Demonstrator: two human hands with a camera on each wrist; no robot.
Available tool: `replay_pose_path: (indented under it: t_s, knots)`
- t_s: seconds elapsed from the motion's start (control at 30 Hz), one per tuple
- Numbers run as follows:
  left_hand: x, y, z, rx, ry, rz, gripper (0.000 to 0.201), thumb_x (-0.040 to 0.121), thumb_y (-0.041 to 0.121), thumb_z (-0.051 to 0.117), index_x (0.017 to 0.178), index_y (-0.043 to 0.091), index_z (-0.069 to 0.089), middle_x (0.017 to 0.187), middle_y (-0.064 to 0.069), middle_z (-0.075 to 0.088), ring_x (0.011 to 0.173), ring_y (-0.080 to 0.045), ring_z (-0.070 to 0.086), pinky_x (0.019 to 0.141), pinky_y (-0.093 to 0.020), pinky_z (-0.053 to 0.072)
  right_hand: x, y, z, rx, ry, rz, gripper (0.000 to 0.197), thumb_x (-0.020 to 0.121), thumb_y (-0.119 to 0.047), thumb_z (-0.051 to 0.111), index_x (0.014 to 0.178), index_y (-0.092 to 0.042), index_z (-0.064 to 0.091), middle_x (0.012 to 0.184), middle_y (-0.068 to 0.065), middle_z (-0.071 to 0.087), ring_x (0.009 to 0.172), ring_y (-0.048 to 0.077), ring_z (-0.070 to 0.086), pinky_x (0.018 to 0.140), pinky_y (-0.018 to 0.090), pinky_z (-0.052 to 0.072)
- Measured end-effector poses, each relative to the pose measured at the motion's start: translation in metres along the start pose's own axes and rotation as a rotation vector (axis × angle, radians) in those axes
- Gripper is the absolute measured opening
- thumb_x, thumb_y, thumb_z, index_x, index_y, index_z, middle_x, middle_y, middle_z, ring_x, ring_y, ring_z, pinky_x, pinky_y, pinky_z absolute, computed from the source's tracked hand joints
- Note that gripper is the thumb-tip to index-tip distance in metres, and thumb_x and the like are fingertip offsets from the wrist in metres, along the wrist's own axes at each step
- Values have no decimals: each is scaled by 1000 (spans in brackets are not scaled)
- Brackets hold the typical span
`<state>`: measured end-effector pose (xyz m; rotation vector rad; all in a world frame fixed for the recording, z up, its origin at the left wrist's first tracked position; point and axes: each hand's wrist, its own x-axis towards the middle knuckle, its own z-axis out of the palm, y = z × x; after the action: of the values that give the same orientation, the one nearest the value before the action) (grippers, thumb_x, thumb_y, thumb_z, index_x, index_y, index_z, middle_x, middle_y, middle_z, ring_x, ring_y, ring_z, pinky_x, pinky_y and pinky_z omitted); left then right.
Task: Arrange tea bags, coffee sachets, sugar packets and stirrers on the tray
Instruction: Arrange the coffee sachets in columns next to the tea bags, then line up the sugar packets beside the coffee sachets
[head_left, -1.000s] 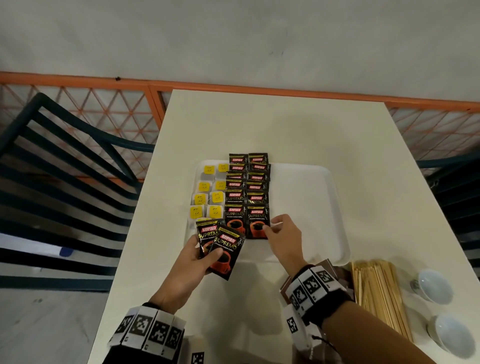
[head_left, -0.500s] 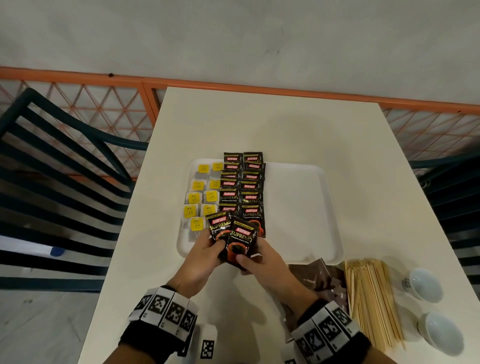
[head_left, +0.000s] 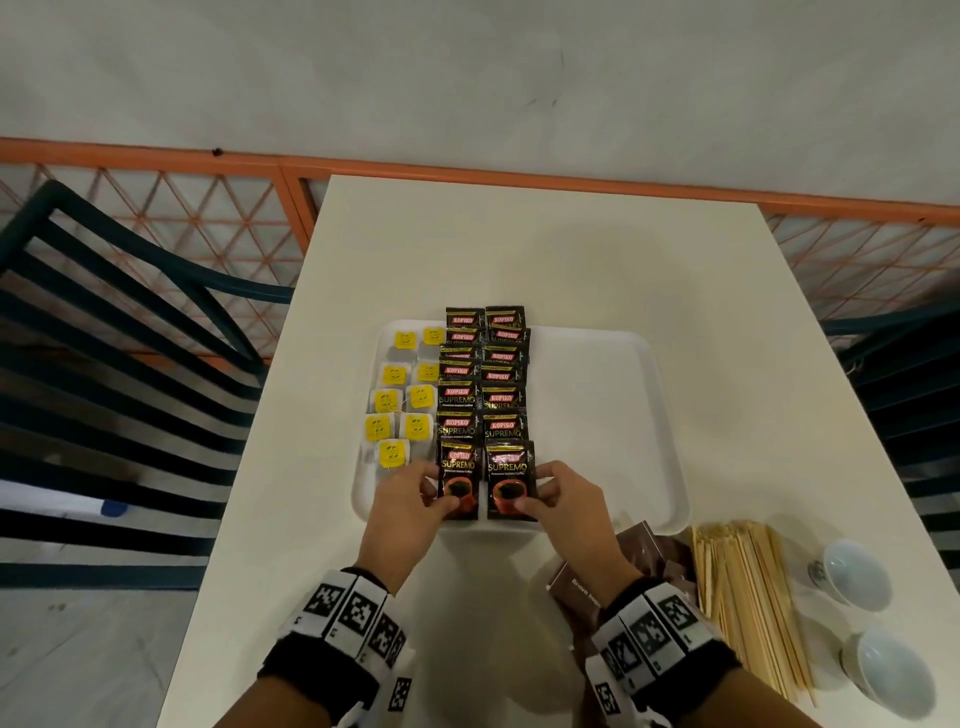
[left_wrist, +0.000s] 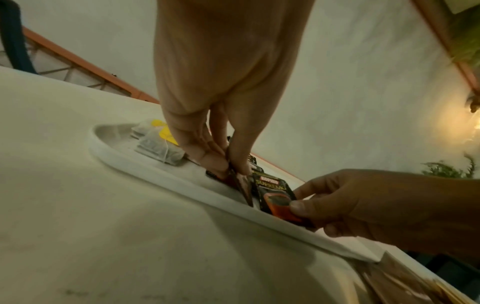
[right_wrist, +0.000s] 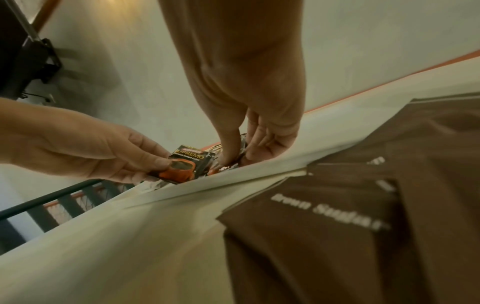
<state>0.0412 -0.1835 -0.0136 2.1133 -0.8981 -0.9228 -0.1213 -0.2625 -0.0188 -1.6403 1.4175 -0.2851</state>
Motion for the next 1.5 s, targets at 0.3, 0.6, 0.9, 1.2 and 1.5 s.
replay_pose_path:
  t_s: [0.3, 0.6, 0.9, 1.2, 1.5]
  knots:
    - [2, -3, 5, 145, 20, 5, 42, 81, 19, 69, 118, 12, 50, 77, 5, 53, 70, -7, 52, 63, -16, 37, -2, 2, 6, -117, 23, -31, 39, 82, -14, 68, 117, -9, 51, 75, -1, 55, 73, 14, 54, 61, 12, 38]
    - [-17, 0, -2, 186, 21, 269, 23, 82, 14, 67, 103, 10, 57, 85, 6, 45, 72, -6, 46, 70, -14, 41, -35, 2, -10, -141, 56, -46, 31, 87, -27, 62, 115, -19, 51, 79, -6, 55, 71, 2, 51, 62, 8, 38]
    - [-49, 11, 24, 338, -516, 353, 34, 87, 30, 60, 118, 22, 48, 103, 6, 45, 87, -6, 49, 76, -15, 38, -115, 42, -52, -371, -28, -24, 9, 91, -34, 52, 100, -33, 52, 96, -18, 49, 85, -4, 49, 69, 10, 40]
    - [-58, 16, 56, 366, -673, 297, 67, 80, 38, 67, 135, 17, 35, 127, -4, 40, 103, -14, 52, 91, -24, 43, -167, 87, -48, -576, -87, 98, 87, 74, -62, 60, 143, -30, 19, 150, -2, 17, 136, 19, 20, 114, 37, 24]
    - [-61, 26, 104, 198, -491, 174, 71, 70, 40, 77, 126, 14, 43, 120, -5, 52, 111, -22, 55, 93, -33, 47, -148, 95, -46, -593, -68, -162, 62, 87, -34, 58, 141, -19, 31, 143, 5, 36, 131, 22, 32, 111, 31, 27]
